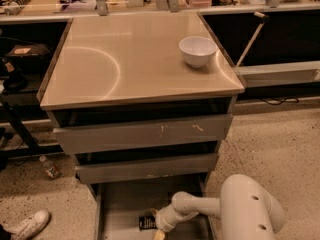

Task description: Pick rxbar chocolate from bottom drawer and place on counter

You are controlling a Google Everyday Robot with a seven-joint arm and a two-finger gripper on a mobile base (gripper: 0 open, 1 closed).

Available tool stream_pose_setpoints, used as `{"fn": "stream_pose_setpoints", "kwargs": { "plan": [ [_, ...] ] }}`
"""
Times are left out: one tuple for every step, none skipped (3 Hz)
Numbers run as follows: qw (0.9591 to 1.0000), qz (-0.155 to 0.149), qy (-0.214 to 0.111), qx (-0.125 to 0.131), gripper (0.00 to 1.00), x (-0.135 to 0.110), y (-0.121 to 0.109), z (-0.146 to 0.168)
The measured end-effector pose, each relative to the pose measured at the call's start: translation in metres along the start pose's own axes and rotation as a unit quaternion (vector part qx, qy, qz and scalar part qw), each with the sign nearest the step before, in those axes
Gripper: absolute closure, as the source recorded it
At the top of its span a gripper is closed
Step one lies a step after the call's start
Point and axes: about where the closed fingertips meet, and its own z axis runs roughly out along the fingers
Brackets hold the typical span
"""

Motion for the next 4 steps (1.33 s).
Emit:
{"fn": "stream_pose_setpoints", "kwargs": {
  "plan": [
    [0.9999, 0.007, -0.001, -0.008, 0.19, 0.0013, 0.0034, 0.0044],
    [0.9999, 0.007, -0.001, -0.008, 0.42, 0.0013, 0.0034, 0.0045],
    [0.9999, 0.007, -0.001, -0.008, 0.65, 0.0013, 0.0034, 0.0045],
    [0.9999, 0.007, -0.001, -0.008, 0.89, 0.0013, 0.0035, 0.0045]
  ]
}}
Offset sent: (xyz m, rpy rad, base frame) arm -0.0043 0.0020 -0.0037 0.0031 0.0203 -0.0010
